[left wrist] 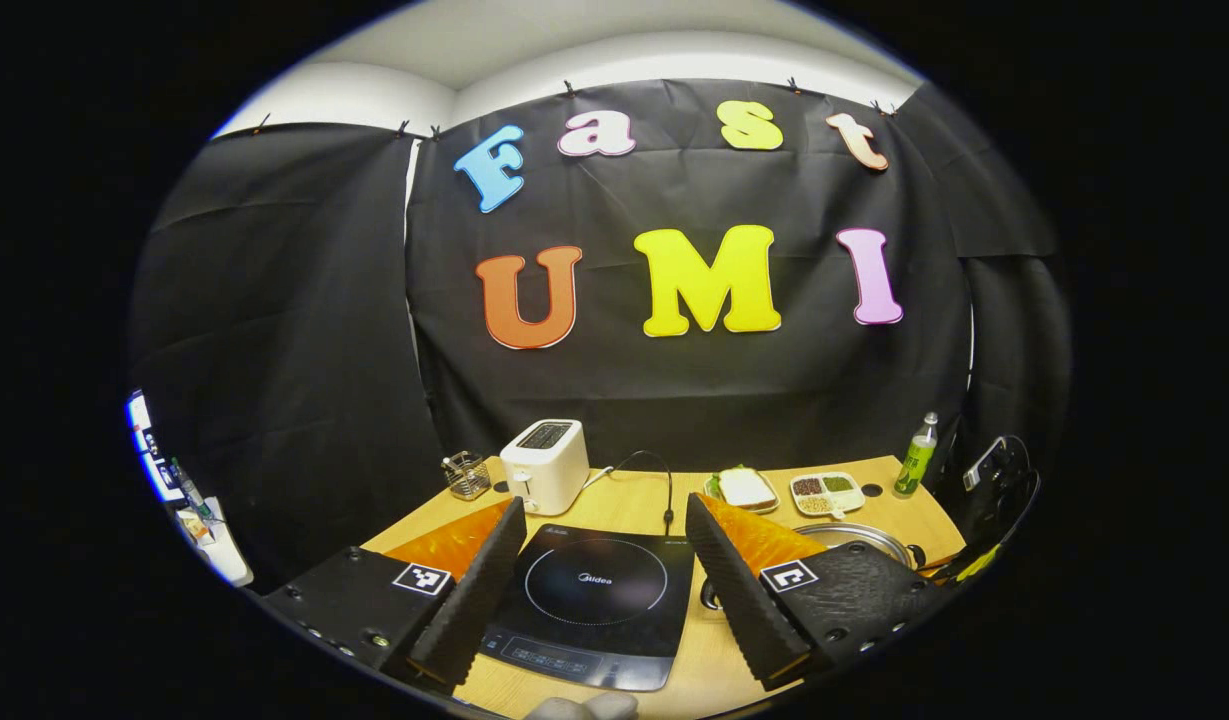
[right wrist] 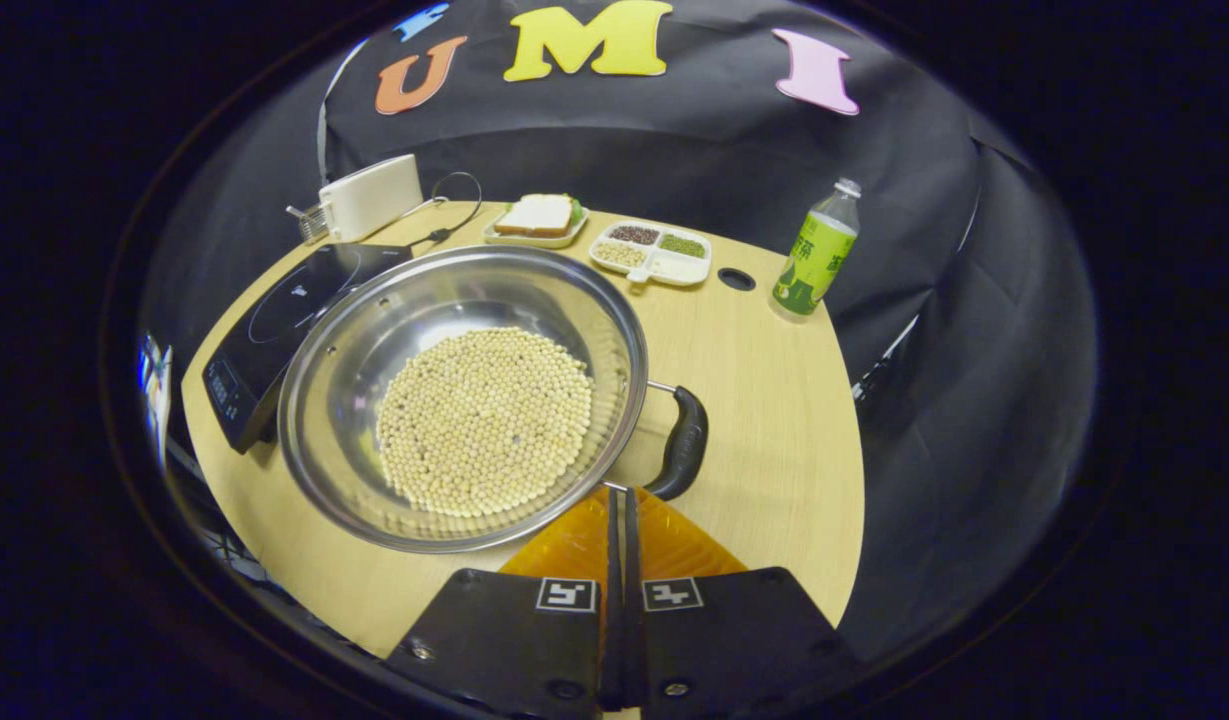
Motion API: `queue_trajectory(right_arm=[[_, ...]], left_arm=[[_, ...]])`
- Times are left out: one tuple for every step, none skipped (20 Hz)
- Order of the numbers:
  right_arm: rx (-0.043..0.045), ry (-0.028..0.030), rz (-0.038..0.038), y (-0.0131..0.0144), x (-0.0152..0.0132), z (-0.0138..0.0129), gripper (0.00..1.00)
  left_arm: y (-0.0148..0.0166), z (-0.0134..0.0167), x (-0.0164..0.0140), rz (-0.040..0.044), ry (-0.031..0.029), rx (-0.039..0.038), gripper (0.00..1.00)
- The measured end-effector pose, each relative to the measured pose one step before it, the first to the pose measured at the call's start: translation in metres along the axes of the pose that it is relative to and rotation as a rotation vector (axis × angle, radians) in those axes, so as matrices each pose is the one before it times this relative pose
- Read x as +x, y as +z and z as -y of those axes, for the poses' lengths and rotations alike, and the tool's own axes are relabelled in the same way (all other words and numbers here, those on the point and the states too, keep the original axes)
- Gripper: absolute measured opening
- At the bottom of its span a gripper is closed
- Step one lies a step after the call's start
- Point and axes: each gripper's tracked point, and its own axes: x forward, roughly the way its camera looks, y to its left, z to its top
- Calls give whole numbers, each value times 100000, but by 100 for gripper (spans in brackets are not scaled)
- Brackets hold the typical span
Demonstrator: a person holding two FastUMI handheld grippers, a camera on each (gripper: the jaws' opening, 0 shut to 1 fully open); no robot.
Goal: First push the handle of the pot to place it horizontally, then grasp the pot with both hands and set it on the induction cooktop.
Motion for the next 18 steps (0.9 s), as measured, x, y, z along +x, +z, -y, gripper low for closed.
queue_trajectory(right_arm=[[242,-658,1117,-28,-241,245,2],[6,-929,1015,-89,-145,301,2],[213,-1327,1510,147,-155,488,2],[169,-502,736,9,19,131,4],[599,-721,832,31,-212,187,4],[962,362,2192,286,-253,-70,2],[539,186,2021,376,-277,-113,5],[417,-699,1304,142,-114,243,5],[430,750,798,70,-94,-341,19],[873,-402,1710,338,-240,15,21],[773,-97,1364,412,75,-155,42],[608,-2043,1079,63,95,505,63],[1249,-755,518,111,-76,197,85],[2228,22,550,265,166,-163,86],[2212,-483,-341,-6,113,50,86],[1702,-392,-191,31,234,120,86],[1480,-1091,184,146,218,202,88],[952,-721,-293,43,390,67,86]], left_arm=[[-301,388,300,-392,-926,327,96],[-158,428,104,-254,-1107,485,96],[-279,350,270,-527,-781,516,96],[-228,342,345,-68,-1083,319,96],[-102,398,321,44,-1214,309,96],[-350,414,301,307,-1025,373,96],[-440,491,423,-397,-1288,690,96],[-808,657,497,-830,-1861,229,96],[-582,695,452,-668,-1842,-475,96],[-880,585,599,-1788,-1534,-651,96],[-479,459,461,-577,-1243,-298,97],[-678,582,547,-1021,-1131,163,97],[-646,574,692,-870,-1357,886,96],[-779,451,735,-854,-1025,839,96],[-992,470,748,-2055,-908,817,97],[-1043,491,828,-1573,-1080,629,97],[-1191,494,794,-2738,-590,275,96],[-1186,473,872,-2926,-679,184,97]])
